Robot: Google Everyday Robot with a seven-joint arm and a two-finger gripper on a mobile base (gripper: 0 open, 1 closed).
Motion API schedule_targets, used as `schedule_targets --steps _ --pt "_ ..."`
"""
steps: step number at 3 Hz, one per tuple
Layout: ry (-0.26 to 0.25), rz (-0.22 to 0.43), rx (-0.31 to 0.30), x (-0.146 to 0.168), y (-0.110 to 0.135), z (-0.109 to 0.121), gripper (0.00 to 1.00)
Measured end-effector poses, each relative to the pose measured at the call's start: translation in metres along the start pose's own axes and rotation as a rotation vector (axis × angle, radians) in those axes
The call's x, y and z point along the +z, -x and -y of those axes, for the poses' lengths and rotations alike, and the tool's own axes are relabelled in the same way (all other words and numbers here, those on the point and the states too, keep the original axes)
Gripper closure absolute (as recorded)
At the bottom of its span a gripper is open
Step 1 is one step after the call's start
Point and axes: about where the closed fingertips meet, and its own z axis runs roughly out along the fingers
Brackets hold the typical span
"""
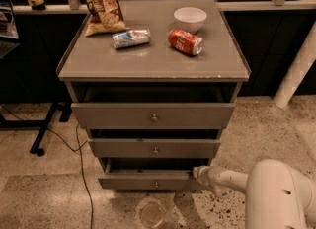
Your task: Open bottom drawer
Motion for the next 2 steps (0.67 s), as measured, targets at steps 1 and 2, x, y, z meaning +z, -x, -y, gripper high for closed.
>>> schedule_targets --steps 1,2 --pt "-0.013 -0.035 -0.028 0.0038 -0.0040 -0.0018 1.00" --pt "-0.018 -0.054 -0.036 0.0023 -0.0077 -0.0007 1.00"
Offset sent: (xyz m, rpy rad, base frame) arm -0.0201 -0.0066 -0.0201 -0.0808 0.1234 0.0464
